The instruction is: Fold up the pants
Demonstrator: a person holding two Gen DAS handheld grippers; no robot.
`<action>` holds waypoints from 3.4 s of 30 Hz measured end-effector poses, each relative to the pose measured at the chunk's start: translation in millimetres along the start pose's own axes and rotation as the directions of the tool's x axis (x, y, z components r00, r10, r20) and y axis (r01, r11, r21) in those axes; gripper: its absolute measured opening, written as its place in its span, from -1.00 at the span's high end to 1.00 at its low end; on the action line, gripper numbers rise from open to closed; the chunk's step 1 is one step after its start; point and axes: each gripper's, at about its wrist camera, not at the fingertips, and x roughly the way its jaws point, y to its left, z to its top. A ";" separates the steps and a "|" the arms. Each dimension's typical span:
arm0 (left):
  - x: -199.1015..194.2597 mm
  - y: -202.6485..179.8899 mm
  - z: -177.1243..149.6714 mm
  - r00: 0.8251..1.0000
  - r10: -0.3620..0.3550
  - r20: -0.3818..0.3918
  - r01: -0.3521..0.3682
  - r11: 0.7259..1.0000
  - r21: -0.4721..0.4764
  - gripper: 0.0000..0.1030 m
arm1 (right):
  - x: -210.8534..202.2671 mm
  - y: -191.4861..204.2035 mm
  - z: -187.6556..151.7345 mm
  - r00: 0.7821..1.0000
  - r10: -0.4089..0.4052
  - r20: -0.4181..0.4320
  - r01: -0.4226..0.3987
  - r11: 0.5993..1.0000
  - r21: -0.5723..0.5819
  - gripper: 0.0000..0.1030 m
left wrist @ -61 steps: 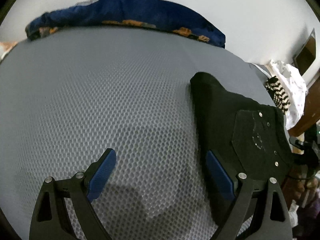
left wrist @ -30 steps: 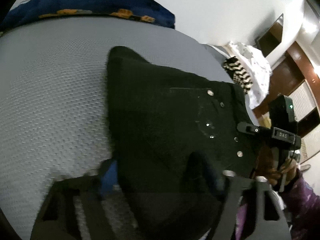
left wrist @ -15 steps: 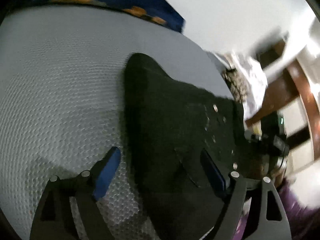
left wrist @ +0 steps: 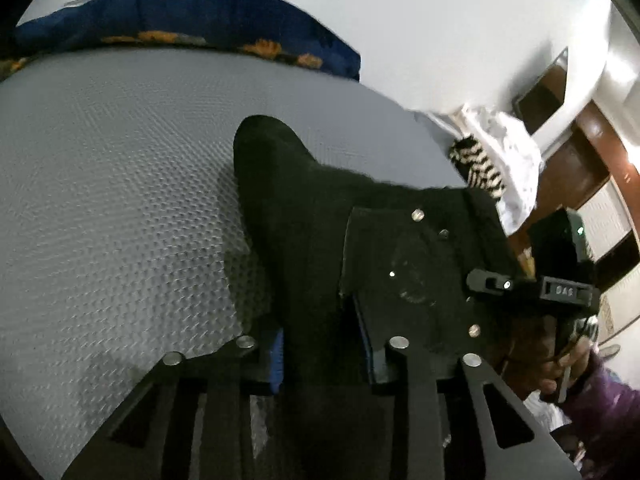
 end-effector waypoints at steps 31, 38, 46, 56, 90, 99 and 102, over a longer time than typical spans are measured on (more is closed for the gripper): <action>-58.7 53.1 -53.9 0.990 0.123 0.062 -0.118 0.990 -0.073 0.37 | 87.1 82.9 -29.0 0.994 -0.038 -0.105 0.031 0.997 -0.065 0.36; -65.4 27.5 -59.9 0.958 0.273 0.088 -0.276 0.961 0.020 0.41 | 87.0 100.4 -39.0 0.994 -0.070 -0.085 0.061 0.993 -0.101 0.39; -65.5 15.2 -60.7 0.935 0.334 0.119 -0.345 0.935 0.086 0.41 | 78.9 98.8 -44.0 0.996 -0.073 -0.057 0.066 0.990 -0.127 0.40; -70.2 10.7 -66.0 0.920 0.363 0.145 -0.380 0.917 0.117 0.41 | 80.9 104.2 -45.3 0.996 -0.082 -0.037 0.075 0.984 -0.161 0.40; -80.5 8.0 -61.2 0.894 0.405 0.191 -0.430 0.895 0.116 0.42 | 83.3 120.7 -49.8 1.000 -0.024 -0.016 0.021 0.986 -0.164 0.42; -82.1 8.3 -60.4 0.897 0.400 0.188 -0.423 0.900 0.103 0.42 | 82.2 119.9 -49.9 1.000 -0.014 -0.020 0.011 0.988 -0.153 0.42; -82.7 8.6 -60.4 0.896 0.400 0.192 -0.423 0.901 0.096 0.42 | 82.1 119.7 -48.8 1.000 -0.007 -0.024 0.004 0.990 -0.140 0.42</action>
